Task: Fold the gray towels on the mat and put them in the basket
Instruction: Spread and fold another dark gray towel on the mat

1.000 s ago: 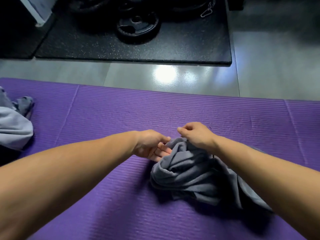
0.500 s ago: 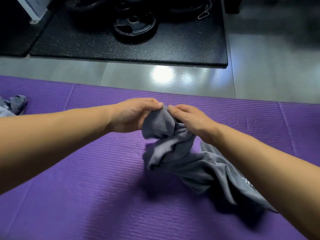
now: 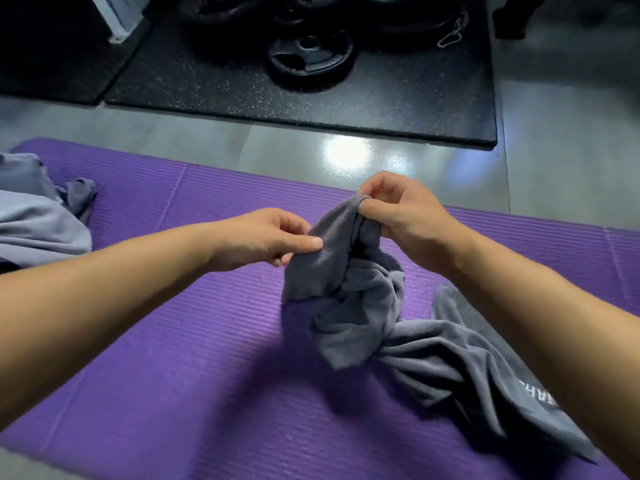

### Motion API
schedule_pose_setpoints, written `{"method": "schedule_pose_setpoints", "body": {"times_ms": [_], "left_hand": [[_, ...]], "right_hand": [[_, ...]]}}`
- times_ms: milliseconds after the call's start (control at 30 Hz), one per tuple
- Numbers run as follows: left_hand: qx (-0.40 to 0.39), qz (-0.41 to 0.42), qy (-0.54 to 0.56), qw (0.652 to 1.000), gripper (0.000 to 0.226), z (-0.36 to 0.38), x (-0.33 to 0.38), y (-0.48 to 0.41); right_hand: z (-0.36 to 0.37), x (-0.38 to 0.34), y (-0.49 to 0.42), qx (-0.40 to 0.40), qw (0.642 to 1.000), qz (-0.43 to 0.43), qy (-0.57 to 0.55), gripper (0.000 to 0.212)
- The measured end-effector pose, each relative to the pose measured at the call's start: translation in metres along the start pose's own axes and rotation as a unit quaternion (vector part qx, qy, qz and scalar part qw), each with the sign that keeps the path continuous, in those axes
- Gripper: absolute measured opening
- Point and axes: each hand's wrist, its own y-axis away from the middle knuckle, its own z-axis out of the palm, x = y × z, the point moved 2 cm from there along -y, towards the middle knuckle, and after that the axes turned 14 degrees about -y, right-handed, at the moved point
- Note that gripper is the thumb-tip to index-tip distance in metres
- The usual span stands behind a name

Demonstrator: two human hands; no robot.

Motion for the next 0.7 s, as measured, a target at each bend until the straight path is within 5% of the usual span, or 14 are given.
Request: {"method": "schedule_pose_setpoints", "body": {"times_ms": [200,333,433,533,700], "left_hand": [[0.013,0.047,0.239,0.97,0.012,-0.014,-0.003,0.006],[-0.008,0.076,0.329,0.941,0.021,-0.025,0.002,0.011],[-0.035,0.089,0.345,0.934,0.039,-0.029,-0.003,0.011],[-0.043,0.084,0.362,0.927,0.048,-0.034,-0.015,0.014],[-0.024,0.038,0.376,0.926,0.035,-0.034,-0.026,0.023]], "right_hand": [[-0.008,-0.007,-0.001,-0.129,0.983,0.124,0.035,0.021],[0.001,0.004,-0.011,-0.082,0.978,0.186,0.048,0.055],[0.008,0.014,-0.019,-0.095,0.97,0.149,0.17,0.069],[0.006,0.031,-0.026,-0.085,0.96,0.204,0.172,0.078],[-0.002,0.063,-0.03,-0.101,0.955,0.266,0.088,0.045]]}}
